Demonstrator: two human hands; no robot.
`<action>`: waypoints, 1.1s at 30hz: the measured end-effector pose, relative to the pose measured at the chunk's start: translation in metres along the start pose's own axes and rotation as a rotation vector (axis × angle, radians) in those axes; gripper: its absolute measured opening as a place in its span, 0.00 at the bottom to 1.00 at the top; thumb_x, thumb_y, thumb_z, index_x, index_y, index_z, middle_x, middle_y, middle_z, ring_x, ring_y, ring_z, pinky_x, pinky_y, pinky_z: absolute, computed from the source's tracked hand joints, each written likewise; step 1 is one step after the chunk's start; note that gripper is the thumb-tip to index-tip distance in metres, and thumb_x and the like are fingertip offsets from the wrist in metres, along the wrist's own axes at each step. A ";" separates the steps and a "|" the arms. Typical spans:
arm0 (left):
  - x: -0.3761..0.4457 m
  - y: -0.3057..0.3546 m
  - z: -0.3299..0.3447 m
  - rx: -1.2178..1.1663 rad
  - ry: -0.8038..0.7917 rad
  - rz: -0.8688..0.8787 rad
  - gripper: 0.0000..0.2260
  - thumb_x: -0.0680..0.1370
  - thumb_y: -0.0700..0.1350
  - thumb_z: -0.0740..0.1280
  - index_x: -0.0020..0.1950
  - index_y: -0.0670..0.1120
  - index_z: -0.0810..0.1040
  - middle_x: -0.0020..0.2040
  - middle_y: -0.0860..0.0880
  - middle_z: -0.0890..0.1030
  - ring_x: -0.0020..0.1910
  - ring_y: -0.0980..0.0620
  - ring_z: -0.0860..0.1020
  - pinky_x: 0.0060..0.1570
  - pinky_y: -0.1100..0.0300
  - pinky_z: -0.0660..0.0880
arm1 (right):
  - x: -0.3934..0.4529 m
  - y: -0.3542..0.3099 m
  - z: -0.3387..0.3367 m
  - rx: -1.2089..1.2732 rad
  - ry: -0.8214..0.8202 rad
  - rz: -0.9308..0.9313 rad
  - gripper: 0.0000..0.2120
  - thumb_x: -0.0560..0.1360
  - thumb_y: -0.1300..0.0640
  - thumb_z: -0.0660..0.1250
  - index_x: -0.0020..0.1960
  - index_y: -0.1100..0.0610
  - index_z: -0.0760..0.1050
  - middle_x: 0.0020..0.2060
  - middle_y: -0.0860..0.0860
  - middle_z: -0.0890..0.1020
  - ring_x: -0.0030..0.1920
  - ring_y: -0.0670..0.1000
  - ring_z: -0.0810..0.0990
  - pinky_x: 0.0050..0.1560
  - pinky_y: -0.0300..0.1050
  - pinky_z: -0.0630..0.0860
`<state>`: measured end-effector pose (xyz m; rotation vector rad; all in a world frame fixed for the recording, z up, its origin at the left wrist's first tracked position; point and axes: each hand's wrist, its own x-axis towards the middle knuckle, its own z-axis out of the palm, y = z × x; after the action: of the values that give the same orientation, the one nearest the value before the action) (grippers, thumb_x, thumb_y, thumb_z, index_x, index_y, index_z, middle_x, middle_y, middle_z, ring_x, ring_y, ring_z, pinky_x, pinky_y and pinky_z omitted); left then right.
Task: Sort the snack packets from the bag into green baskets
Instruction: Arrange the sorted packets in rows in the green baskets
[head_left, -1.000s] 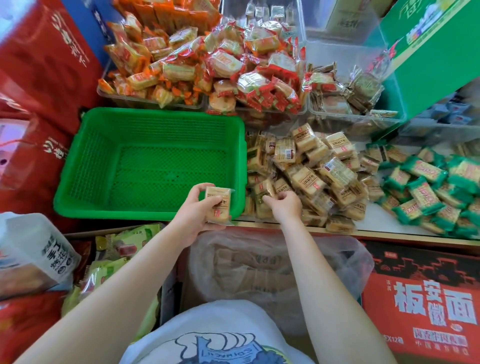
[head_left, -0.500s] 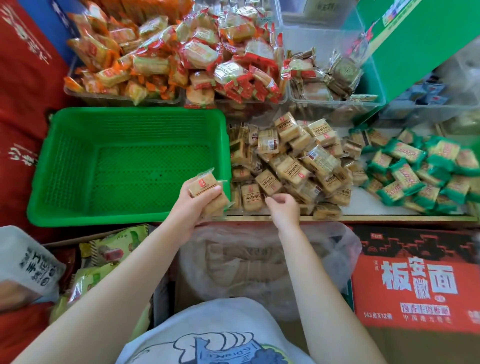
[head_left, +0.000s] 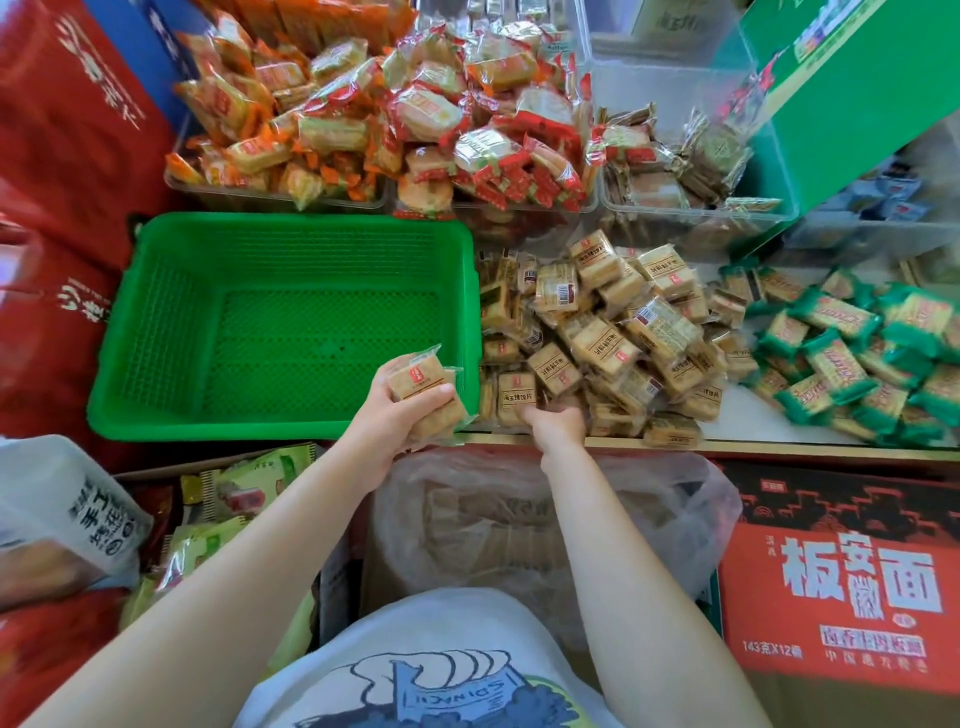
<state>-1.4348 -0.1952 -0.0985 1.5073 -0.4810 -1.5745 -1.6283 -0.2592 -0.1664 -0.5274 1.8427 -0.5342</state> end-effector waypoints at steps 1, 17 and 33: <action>-0.001 0.001 -0.001 -0.004 -0.006 -0.002 0.29 0.75 0.43 0.74 0.72 0.51 0.66 0.62 0.46 0.80 0.52 0.52 0.84 0.39 0.61 0.79 | -0.001 0.000 -0.001 -0.003 -0.013 -0.008 0.22 0.73 0.57 0.77 0.62 0.61 0.72 0.62 0.58 0.78 0.61 0.58 0.77 0.59 0.48 0.72; -0.033 0.042 0.004 -0.139 -0.236 0.054 0.26 0.76 0.64 0.64 0.65 0.48 0.79 0.61 0.42 0.83 0.56 0.46 0.83 0.46 0.56 0.82 | -0.155 -0.056 -0.003 0.008 -0.387 -0.677 0.12 0.76 0.56 0.74 0.56 0.50 0.75 0.47 0.53 0.84 0.49 0.52 0.83 0.49 0.47 0.82; -0.026 0.074 -0.102 -0.697 0.130 0.205 0.29 0.71 0.54 0.74 0.67 0.46 0.71 0.56 0.40 0.78 0.51 0.42 0.80 0.40 0.52 0.80 | -0.196 -0.051 0.151 0.125 -0.585 -0.448 0.48 0.63 0.39 0.79 0.76 0.47 0.60 0.67 0.52 0.73 0.60 0.41 0.79 0.64 0.44 0.76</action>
<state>-1.3182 -0.1847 -0.0447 0.9764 0.0057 -1.2839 -1.4200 -0.2011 -0.0363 -0.9113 1.1284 -0.6986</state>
